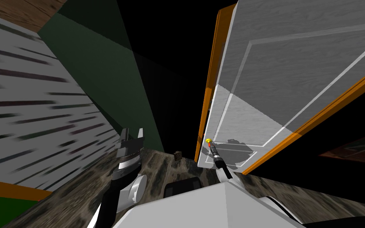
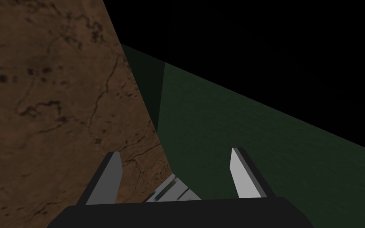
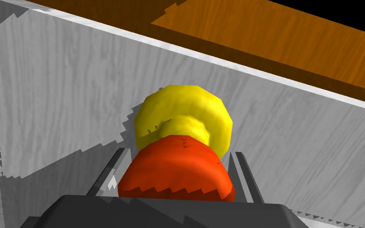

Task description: Pull the door open

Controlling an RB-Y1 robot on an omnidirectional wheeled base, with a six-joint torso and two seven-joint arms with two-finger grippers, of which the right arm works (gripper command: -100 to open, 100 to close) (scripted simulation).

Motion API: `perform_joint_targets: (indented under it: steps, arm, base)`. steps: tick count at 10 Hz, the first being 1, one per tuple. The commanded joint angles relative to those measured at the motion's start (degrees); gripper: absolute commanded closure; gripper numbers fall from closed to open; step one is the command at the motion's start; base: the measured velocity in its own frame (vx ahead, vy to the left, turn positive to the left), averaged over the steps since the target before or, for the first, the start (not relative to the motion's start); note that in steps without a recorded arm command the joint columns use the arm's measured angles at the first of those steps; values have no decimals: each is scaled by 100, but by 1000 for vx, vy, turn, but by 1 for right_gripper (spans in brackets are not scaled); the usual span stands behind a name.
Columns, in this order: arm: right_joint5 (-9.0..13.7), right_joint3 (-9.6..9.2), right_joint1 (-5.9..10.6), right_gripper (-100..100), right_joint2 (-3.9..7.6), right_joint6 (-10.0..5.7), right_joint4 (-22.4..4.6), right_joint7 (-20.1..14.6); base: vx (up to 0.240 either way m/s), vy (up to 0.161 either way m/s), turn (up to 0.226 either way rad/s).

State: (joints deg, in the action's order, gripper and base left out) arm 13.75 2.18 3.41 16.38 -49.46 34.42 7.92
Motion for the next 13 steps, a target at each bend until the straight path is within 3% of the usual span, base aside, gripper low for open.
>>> perform_joint_targets:
  steps: [1, 2, 13]
  arm:
    - [35, -34, 15, 100, -11, -9, -4, -286]
    - [35, -34, 15, 100, -11, -9, -4, -298]
    - [265, -179, 69, 100, 29, -23, -64, -1870]
  base:
    - [-30, -10, 29]
    - [-24, -8, 22]
    - [-29, -7, 29]
